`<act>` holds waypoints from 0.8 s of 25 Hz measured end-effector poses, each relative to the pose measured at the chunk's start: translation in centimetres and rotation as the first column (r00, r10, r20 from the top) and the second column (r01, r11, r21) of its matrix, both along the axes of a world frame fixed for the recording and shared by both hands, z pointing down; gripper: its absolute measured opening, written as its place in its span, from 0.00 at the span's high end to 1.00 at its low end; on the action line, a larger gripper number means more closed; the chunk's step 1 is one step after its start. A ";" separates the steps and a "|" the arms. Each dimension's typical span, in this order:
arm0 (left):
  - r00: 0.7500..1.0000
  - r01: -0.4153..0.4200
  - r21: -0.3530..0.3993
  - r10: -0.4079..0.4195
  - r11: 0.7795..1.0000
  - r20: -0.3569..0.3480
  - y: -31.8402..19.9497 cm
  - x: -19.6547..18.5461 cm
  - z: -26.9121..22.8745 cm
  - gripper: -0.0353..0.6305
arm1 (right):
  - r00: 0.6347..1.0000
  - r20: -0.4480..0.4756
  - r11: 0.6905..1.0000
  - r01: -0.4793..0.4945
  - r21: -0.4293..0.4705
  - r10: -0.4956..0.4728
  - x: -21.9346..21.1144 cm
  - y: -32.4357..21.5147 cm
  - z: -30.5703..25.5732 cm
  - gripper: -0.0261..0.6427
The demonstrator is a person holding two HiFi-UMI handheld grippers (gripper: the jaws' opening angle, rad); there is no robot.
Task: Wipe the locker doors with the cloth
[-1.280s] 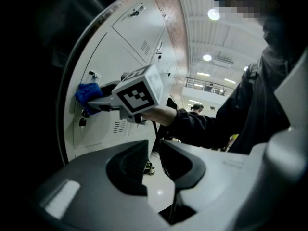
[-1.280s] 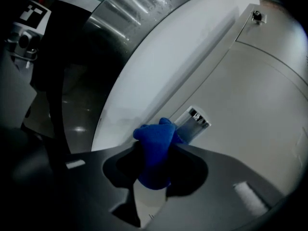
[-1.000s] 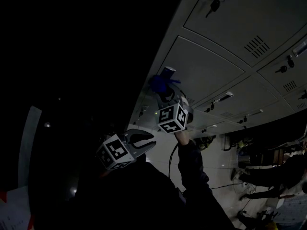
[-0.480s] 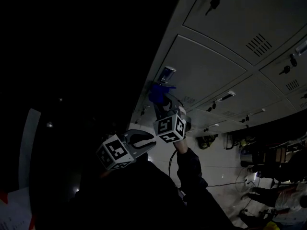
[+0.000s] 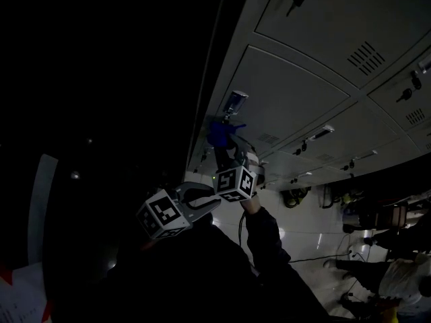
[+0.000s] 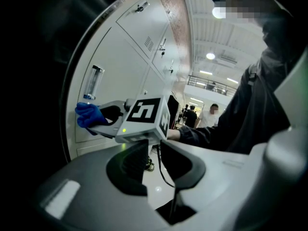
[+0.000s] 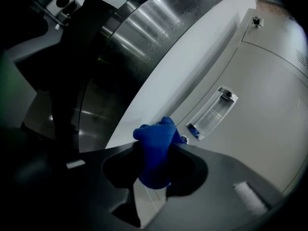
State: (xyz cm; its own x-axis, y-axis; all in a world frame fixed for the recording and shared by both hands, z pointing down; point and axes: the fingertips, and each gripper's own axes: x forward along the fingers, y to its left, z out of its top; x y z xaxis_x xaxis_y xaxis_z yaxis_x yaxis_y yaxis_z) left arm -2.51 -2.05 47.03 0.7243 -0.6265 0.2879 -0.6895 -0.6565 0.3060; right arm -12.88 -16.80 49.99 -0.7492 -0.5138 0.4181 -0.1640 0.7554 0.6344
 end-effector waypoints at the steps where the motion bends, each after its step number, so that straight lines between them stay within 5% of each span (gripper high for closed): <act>1: 1.000 0.000 -0.002 0.000 1.000 0.003 0.0 0.0 0.0 0.86 | 1.000 -0.005 1.000 0.004 -0.011 -0.004 -0.1 0.1 0.3 0.78; 5: 1.000 0.004 -0.010 -0.004 1.000 0.010 0.1 -0.1 0.2 0.86 | 1.000 -0.021 0.997 -0.010 -0.079 0.008 -0.1 -0.1 2.6 0.78; 10: 1.000 0.011 -0.020 -0.011 1.000 0.020 0.2 -0.4 0.1 0.86 | 0.998 0.024 0.997 -0.059 -0.050 0.060 -0.4 -2.0 3.1 0.78; 20: 0.999 0.040 -0.057 -0.038 0.998 0.025 0.7 -1.1 -0.4 0.86 | 0.994 -0.084 0.987 -0.084 -0.137 0.073 -1.2 -3.8 9.8 0.78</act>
